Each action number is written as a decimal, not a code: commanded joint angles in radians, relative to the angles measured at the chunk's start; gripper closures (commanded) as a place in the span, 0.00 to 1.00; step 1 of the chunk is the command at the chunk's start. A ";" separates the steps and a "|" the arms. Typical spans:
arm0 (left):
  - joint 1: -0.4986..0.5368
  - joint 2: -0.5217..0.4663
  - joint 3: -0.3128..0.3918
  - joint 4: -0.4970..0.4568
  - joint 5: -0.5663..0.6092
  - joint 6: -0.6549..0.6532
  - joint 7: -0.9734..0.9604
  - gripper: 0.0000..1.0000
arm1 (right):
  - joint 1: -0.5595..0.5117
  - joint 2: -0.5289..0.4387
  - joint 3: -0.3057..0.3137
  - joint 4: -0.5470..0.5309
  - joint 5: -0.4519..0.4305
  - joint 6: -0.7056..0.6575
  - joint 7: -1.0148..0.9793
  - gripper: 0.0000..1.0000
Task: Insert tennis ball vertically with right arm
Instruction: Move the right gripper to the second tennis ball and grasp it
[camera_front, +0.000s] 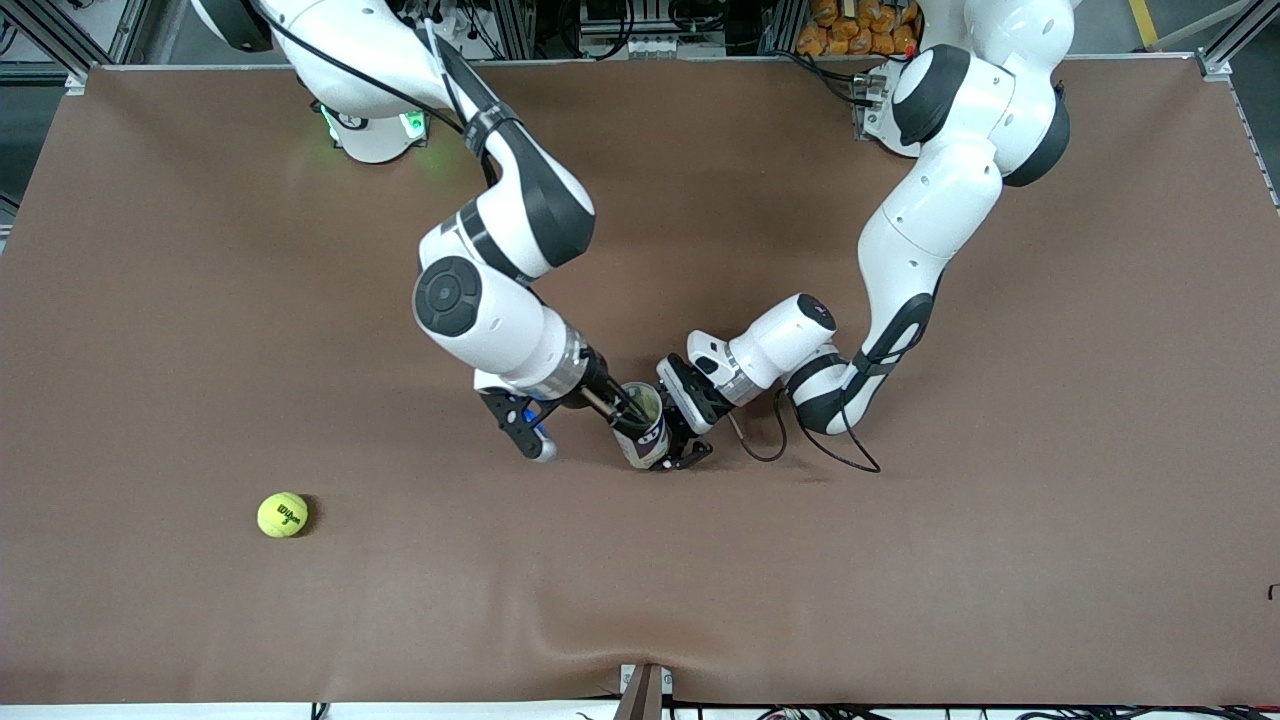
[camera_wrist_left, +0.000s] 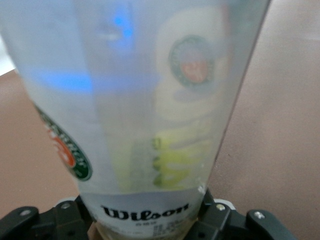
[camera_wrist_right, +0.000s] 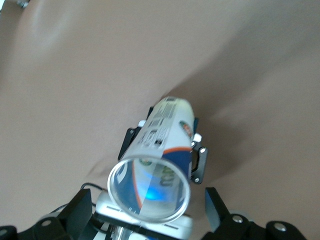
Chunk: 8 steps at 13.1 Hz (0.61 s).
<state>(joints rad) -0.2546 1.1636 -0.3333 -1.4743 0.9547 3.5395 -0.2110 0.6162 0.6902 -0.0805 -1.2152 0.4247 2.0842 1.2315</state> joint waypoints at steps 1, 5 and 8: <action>0.001 0.008 0.002 0.008 0.029 0.013 -0.013 0.21 | -0.087 -0.040 0.010 0.014 -0.011 -0.123 -0.108 0.00; 0.001 0.007 0.002 0.008 0.029 0.013 -0.013 0.21 | -0.241 -0.045 0.010 0.013 -0.024 -0.181 -0.362 0.00; 0.001 0.007 0.002 0.006 0.029 0.013 -0.013 0.21 | -0.369 -0.011 0.010 0.005 -0.125 -0.147 -0.577 0.00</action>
<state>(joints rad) -0.2548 1.1636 -0.3333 -1.4741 0.9548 3.5395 -0.2110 0.3185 0.6656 -0.0902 -1.2037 0.3550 1.9172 0.7673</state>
